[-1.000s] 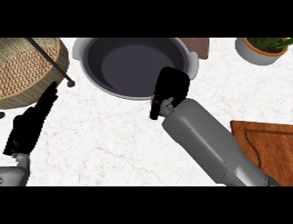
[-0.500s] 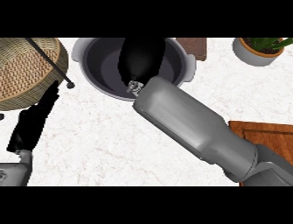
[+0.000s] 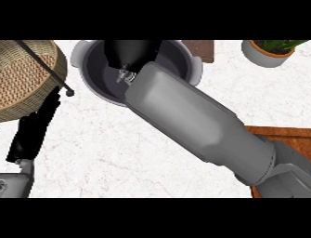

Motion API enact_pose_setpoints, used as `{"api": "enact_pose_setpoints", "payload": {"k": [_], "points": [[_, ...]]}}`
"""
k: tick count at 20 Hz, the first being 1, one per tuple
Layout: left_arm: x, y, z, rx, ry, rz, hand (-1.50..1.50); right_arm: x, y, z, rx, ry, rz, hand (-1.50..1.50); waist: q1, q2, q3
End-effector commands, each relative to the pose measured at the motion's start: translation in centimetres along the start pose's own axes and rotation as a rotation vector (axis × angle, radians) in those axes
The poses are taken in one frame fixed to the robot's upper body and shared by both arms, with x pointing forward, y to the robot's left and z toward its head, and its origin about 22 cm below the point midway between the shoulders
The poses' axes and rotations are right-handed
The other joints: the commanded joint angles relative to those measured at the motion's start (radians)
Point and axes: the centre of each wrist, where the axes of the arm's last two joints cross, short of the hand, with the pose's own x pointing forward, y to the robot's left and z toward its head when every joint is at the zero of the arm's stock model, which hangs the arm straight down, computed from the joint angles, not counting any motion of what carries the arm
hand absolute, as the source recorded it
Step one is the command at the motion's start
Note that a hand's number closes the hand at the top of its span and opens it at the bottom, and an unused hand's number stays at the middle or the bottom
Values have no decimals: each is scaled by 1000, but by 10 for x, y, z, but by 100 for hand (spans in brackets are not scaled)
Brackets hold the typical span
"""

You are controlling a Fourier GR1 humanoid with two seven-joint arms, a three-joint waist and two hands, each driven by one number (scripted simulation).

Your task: Pick the squash from the cutting board and place it in the pot

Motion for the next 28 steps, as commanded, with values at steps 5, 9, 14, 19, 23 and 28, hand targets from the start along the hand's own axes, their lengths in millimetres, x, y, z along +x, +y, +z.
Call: {"api": "enact_pose_setpoints", "payload": {"k": [5,9,14,19,23,28], "points": [[-5,3,0,27,20,2,0,14,-19,-10,-96,257,-160,150,-32,4,1],[1,17,1,58,14,0,0,8,-8,-20,-101,276,-166,150,-56,4,3],[-14,7,5,69,17,18,0,-13,25,-35,-90,271,-162,150,-75,16,3],[-23,16,14,60,21,15,0,-33,53,-45,-33,296,-151,150,-70,17,3],[-17,18,15,77,11,6,0,-48,71,-56,7,285,-73,150,-82,15,4],[-17,32,15,89,0,18,0,-69,84,-65,26,338,-189,150,-75,21,5]]}}
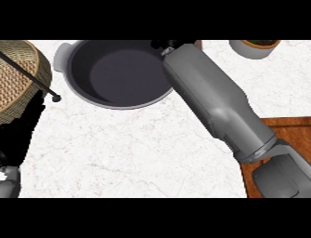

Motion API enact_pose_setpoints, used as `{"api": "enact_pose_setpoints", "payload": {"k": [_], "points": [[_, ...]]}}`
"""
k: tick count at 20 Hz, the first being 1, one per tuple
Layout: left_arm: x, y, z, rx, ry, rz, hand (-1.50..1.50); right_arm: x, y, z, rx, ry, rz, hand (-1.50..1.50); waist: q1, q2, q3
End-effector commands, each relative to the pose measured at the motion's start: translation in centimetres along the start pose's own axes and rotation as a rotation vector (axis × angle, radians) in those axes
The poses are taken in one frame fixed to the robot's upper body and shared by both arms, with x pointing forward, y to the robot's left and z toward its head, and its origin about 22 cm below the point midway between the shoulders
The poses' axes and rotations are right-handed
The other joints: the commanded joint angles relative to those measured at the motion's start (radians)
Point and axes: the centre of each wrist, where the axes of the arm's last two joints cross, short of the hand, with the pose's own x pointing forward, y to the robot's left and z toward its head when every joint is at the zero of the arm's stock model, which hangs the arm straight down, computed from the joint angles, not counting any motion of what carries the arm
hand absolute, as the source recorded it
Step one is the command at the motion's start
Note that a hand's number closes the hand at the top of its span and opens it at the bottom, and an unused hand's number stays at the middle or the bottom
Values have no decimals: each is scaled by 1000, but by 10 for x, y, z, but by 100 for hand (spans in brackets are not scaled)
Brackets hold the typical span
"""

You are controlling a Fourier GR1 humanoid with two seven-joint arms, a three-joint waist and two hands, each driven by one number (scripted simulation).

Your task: Pick the squash from the cutting board and place it in the pot

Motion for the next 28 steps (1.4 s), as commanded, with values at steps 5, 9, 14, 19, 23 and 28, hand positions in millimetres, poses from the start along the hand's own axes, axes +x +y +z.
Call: {"api": "enact_pose_setpoints", "payload": {"k": [5,9,14,19,23,28], "points": [[-1,7,2,-13,-11,-1,0,-28,27,-3,56,202,-240,-150,19,8,1],[6,-1,6,-20,-8,-5,0,-26,23,-10,35,149,-290,-150,12,6,2],[0,-12,6,-17,-3,8,0,-21,17,-9,-119,67,-445,-150,10,4,1],[1,-8,2,-23,1,11,0,-9,-3,-13,-289,75,-702,-150,12,3,2],[10,-13,-6,-10,7,7,0,-8,-7,-9,-231,130,-785,-150,-4,-9,2],[2,-9,2,2,6,-4,0,-21,8,19,-171,128,-876,-150,-12,-17,2]]}}
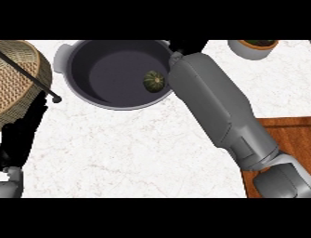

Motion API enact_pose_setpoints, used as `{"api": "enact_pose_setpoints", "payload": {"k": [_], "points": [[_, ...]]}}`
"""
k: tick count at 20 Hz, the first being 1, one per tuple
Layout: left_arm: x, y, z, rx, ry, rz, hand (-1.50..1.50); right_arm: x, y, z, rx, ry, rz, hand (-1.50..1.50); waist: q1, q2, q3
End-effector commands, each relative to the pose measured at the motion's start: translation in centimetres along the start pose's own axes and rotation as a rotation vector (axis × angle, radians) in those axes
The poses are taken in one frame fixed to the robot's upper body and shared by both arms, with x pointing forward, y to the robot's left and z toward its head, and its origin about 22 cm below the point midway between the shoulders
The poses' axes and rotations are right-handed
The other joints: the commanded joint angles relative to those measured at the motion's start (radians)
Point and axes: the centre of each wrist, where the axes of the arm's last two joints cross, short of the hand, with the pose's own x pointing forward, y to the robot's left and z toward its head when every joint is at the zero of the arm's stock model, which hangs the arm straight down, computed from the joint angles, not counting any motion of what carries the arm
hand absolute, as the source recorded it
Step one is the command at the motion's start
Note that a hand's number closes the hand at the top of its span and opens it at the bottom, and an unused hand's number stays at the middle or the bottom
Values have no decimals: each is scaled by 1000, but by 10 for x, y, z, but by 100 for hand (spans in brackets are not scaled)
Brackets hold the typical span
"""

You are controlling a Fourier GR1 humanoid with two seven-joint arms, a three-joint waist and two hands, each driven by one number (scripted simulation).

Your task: Pick the squash from the cutting board and place it in the pot

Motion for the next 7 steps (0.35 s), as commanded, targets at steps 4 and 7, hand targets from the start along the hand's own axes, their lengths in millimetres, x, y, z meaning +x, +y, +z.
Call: {"api": "enact_pose_setpoints", "payload": {"k": [4,7], "points": [[-15,2,6,37,26,8,0,-5,-8,44,40,26,-191,-150,-53,-17,0],[-17,23,18,57,40,14,0,-45,-16,82,53,41,-196,-150,-62,-24,0]]}}
